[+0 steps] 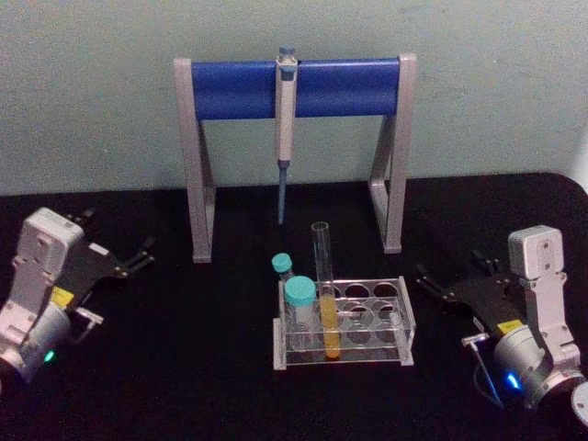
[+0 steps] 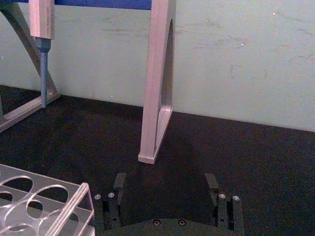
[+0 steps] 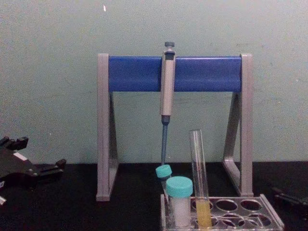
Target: Pick up the test tube from the test tube rack, shake it, then place it back into the test tube rack.
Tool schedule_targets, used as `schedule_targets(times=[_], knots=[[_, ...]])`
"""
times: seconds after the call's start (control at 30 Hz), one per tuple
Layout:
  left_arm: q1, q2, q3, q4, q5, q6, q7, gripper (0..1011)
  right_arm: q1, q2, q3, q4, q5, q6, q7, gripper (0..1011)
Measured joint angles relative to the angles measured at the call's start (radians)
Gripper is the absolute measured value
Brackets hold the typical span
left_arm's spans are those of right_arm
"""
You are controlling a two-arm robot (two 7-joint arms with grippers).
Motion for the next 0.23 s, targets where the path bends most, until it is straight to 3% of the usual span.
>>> schedule_targets(times=[0.23], knots=[[0.000, 0.000, 0.000, 0.000, 0.000, 0.000, 0.000, 1001, 0.000, 0.000, 0.000, 0.000, 0.000, 0.000, 0.000, 1000]])
